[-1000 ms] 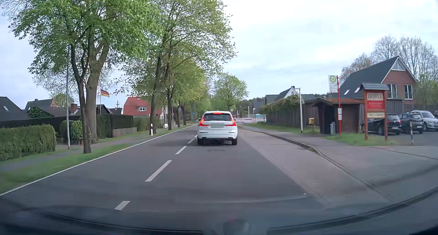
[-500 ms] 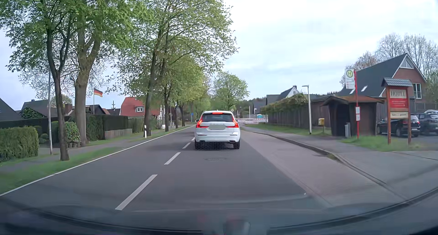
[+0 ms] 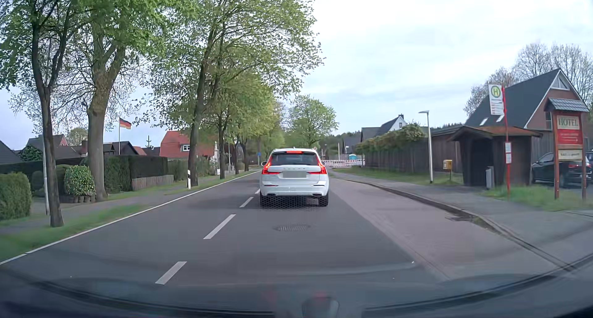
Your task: Follow the waypoints while adhering to traffic rules and regulations
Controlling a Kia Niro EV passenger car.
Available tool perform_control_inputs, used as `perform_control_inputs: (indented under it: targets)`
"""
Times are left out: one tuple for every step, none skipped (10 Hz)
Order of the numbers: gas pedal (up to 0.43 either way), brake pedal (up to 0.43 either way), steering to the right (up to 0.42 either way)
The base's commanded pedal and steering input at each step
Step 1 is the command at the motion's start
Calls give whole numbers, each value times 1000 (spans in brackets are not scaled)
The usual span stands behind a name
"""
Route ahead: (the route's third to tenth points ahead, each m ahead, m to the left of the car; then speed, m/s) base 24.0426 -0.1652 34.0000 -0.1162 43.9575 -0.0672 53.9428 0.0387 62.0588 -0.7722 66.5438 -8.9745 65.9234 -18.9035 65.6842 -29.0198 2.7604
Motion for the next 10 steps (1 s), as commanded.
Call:
perform_control_inputs:
  targets:
    - [0,195,-3]
    - [0,183,-3]
    - [0,171,-3]
    - [0,146,-3]
    - [0,116,-3]
    - [0,85,-3]
    - [0,73,-3]
    - [0,61,-3]
    - [0,18,-3]
    - [0,12,-3]
